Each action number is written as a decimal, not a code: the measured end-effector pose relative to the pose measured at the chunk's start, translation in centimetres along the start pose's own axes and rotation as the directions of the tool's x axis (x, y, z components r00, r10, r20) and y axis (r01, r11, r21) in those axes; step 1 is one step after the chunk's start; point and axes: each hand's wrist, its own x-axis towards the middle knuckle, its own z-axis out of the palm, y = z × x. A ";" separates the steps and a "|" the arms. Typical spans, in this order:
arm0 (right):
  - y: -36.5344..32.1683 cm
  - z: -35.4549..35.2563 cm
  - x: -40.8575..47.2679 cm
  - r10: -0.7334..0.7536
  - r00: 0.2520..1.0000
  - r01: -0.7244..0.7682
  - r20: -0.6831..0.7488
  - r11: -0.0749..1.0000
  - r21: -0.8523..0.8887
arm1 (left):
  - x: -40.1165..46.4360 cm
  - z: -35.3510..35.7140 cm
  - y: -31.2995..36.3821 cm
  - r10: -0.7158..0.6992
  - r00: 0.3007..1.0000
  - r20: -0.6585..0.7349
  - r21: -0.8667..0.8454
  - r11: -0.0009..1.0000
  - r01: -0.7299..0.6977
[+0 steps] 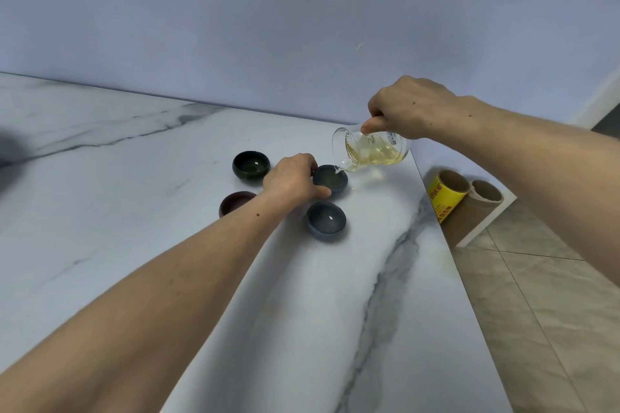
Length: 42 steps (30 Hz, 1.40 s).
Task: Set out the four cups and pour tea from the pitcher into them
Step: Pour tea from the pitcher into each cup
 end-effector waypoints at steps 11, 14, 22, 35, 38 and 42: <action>1.7 1.4 -0.8 0.067 0.998 -0.068 0.014 0.983 0.168 | -0.7 -0.3 0.0 0.009 1.000 -0.006 0.041 0.999 -0.008; 2.2 2.2 -1.6 0.092 0.996 -0.095 0.022 0.962 0.258 | -1.6 -0.8 -0.3 0.026 1.000 -0.006 0.045 0.999 -0.026; 3.1 2.9 -4.5 0.179 0.983 -0.175 0.040 0.854 0.490 | -5.3 -2.2 -0.2 0.051 0.998 -0.028 -0.003 0.999 -0.051; 1.0 1.9 -8.7 0.061 0.998 -0.060 0.011 0.897 0.437 | -9.0 1.9 -0.2 -0.002 0.999 -0.051 0.108 0.994 0.007; 0.3 2.1 -8.8 0.047 0.999 -0.043 0.000 0.915 0.401 | -9.1 2.7 -0.5 0.016 0.993 -0.113 0.104 0.995 -0.004; -0.4 2.0 -8.8 0.026 1.000 -0.022 -0.006 0.930 0.366 | -9.3 3.2 -0.6 0.004 0.986 -0.165 0.056 0.998 0.005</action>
